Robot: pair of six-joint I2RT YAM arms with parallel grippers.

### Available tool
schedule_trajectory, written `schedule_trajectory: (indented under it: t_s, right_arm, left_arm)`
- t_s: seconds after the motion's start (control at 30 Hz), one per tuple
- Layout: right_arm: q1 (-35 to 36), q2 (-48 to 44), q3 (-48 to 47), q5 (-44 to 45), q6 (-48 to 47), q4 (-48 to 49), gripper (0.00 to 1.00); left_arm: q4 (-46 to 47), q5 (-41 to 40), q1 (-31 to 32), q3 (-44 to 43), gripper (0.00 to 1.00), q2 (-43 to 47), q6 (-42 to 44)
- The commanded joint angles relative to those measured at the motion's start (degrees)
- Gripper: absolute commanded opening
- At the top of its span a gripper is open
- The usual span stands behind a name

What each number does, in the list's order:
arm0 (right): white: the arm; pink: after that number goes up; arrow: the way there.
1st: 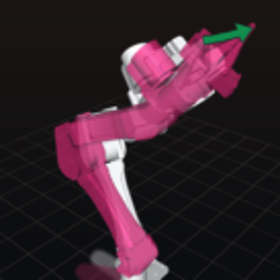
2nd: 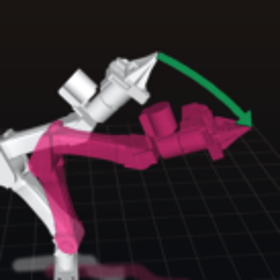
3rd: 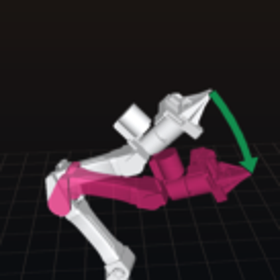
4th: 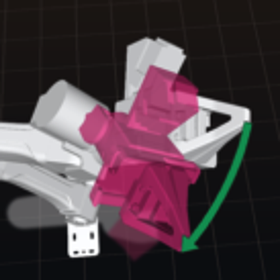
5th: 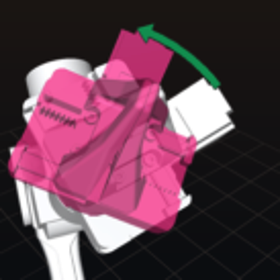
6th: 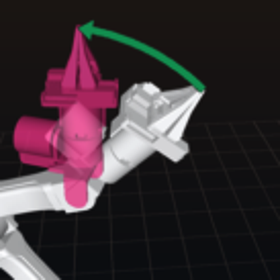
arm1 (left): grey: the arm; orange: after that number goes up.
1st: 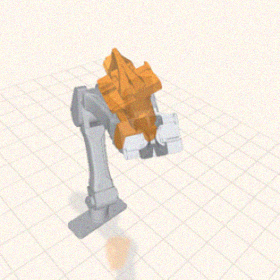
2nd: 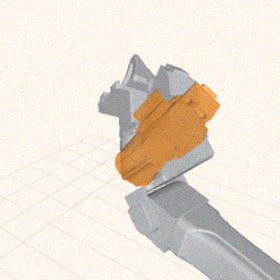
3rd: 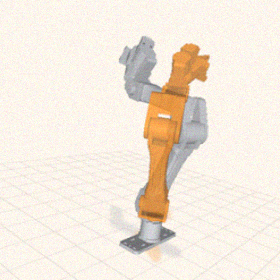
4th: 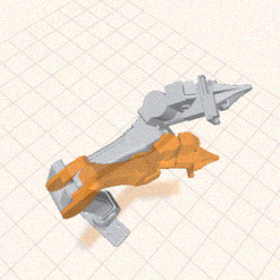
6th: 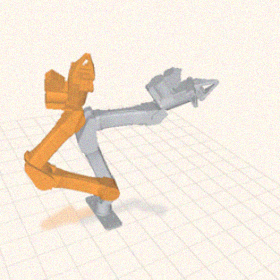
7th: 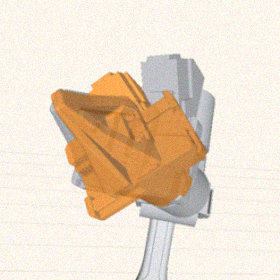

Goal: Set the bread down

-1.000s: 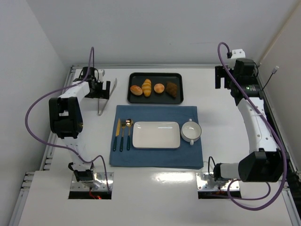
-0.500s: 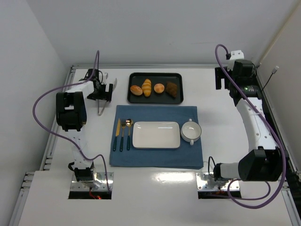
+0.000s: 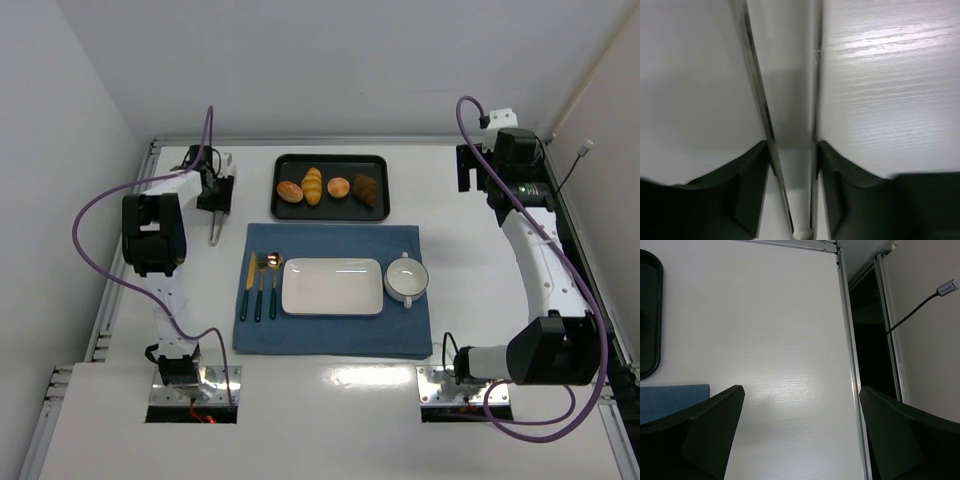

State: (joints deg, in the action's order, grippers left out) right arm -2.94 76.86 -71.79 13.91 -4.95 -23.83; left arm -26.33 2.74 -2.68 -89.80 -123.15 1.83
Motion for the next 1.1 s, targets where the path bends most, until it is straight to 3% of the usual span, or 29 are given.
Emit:
schedule_trajectory:
  t_s: [0.0,0.03,0.07,0.23,0.4,0.5,0.77,1.07]
  right_arm:
    - [-0.3,-1.9,0.3,0.5,0.4,3.3,1.00]
    - [-0.3,-1.9,0.3,0.5,0.4,3.3,1.00]
    - [-0.3,-2.7,0.3,0.0,0.4,3.3,1.00]
    - [-0.3,-3.8,0.3,-1.3,0.4,2.2,1.00]
    - [-0.3,-6.4,0.5,-1.8,0.4,1.2,1.00]
    - [-0.3,-7.8,3.4,-1.8,-0.1,1.2,1.00]
    - [-0.3,-10.9,8.9,0.2,0.6,1.2,1.00]
    - [-0.8,-14.2,10.0,0.7,0.6,1.0,1.00]
  left_arm:
    - [0.3,-1.3,0.2,-1.1,0.35,-3.5,0.5]
    - [-0.3,-1.3,0.2,-1.6,0.27,-3.5,0.5]
    - [-0.3,-2.3,0.2,-1.6,0.00,-3.5,0.5]
    - [-1.5,-2.8,0.2,-0.6,0.00,-0.4,0.5]
    - [1.6,0.2,2.2,5.8,0.00,19.1,3.5]
    - [-0.4,0.2,4.9,5.1,0.00,26.7,2.8]
    - [-7.5,1.9,9.3,1.6,0.00,32.4,-1.6]
    - [-6.8,2.5,9.8,5.2,0.18,35.7,-1.6]
